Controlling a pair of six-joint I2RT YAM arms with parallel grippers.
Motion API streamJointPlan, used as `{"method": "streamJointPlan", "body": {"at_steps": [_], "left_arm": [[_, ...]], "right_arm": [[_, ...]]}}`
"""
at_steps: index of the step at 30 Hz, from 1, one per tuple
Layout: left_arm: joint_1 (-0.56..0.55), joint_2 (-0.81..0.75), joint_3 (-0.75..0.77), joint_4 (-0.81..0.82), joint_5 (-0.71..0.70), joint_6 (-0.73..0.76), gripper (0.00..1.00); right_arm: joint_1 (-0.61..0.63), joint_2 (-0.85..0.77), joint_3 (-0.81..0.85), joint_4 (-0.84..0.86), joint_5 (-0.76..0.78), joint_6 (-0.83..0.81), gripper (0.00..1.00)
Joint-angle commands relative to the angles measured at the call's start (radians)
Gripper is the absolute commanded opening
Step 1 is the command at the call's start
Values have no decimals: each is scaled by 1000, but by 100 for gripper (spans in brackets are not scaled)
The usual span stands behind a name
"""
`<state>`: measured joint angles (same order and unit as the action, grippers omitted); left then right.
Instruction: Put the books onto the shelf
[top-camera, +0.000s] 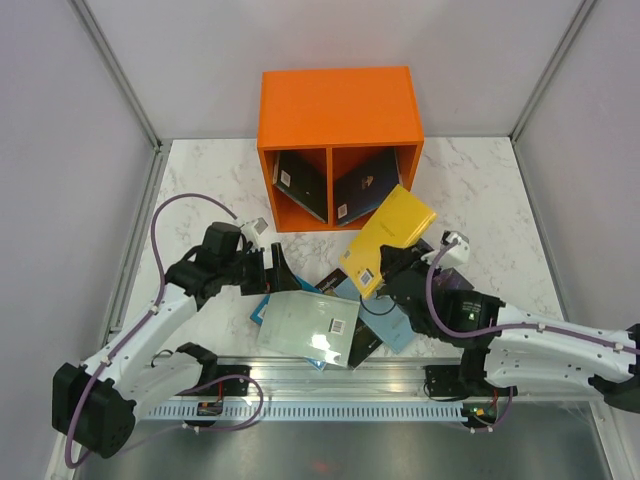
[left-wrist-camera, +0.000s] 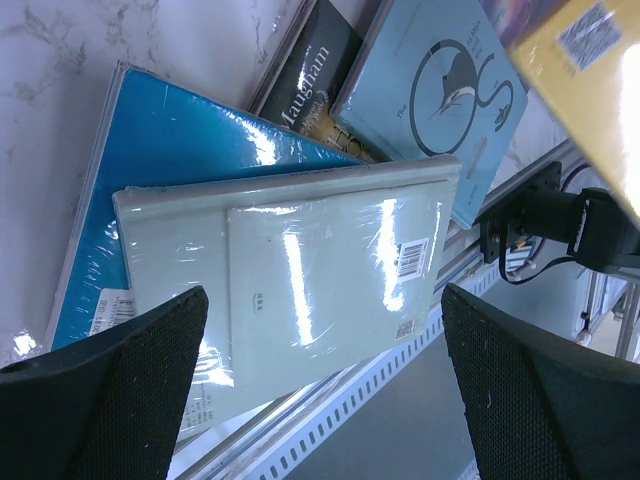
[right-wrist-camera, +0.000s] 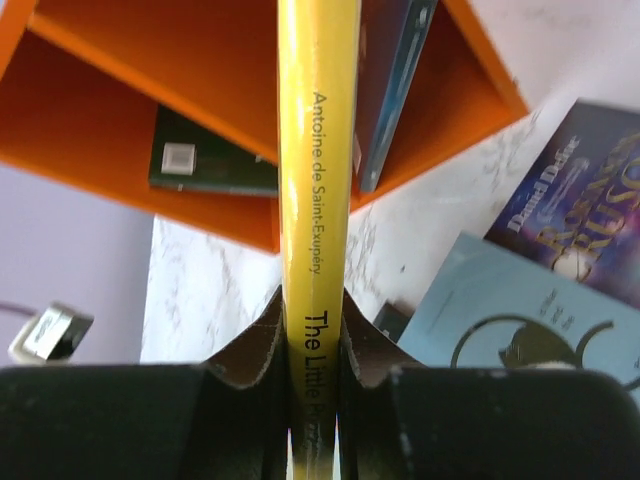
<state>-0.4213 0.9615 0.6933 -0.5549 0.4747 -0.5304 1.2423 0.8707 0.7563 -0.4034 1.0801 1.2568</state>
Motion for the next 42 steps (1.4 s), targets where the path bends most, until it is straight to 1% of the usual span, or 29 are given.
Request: {"method": "streamJointPlan", "body": {"at_steps": [1,2,3,4,5,7,9,15,19,23,26,27,29,32,33,35,36,38,39,42], "left_arm": [[-1,-20,0,-10,-11,7,100],[-1,-20,0,-11,-11,6,100],[-2,-24,0,-10,-8,7,100],[-2,-23,-1,-11,-10,6,100],[-2,-24,-3,-11,-10,9,100],[-2,-26,-2,-11,-10,9,100],[-2,-27,-3,-11,-11,9,100],[-2,-35,-3,-11,-13,9,100],[-2,-37,-5,-11,-15,7,100],[-2,-35,-5,-13,-13,6,100],[-4,-38,-3,-13,-8,6,100],[-5,-43,-5,-13,-7,7,100],[-8,-46,-3,-13,-5,7,100],[-14,-49,-5,-11,-8,9,100],[-16,-49,-5,-10,-8,10,100],[-19,-52,-5,-8,-7,12,100],[-23,-53,-6,-7,-7,13,100],[-30,-56,-6,-2,-7,15,100],[-39,-59,-8,3,-5,14,100],[-53,-64,-12,12,-4,15,100]], "right_arm": [[-58,60,118,61,93,-77,0],[-104,74,129,90,54,-138,0],[-131,99,132,127,22,-164,0],[-161,111,129,218,-14,-203,0],[-212,125,130,248,-49,-232,0],[-277,175,152,297,-121,-256,0],[-302,227,188,308,-158,-286,0],[-424,341,232,457,-262,-327,0],[-481,424,270,518,-272,-353,0],[-497,494,294,604,-201,-385,0],[-506,571,296,714,-163,-410,0],[-511,623,304,763,-158,-416,0],[-518,703,343,784,-129,-434,0],[-517,760,368,847,-59,-477,0],[-517,789,364,914,-10,-497,0],[-514,832,359,965,47,-545,0],[-514,849,354,1053,82,-589,0],[-514,887,344,1141,128,-654,0],[-514,898,336,1231,157,-719,0],[-515,951,319,1401,207,-845,0]]}}
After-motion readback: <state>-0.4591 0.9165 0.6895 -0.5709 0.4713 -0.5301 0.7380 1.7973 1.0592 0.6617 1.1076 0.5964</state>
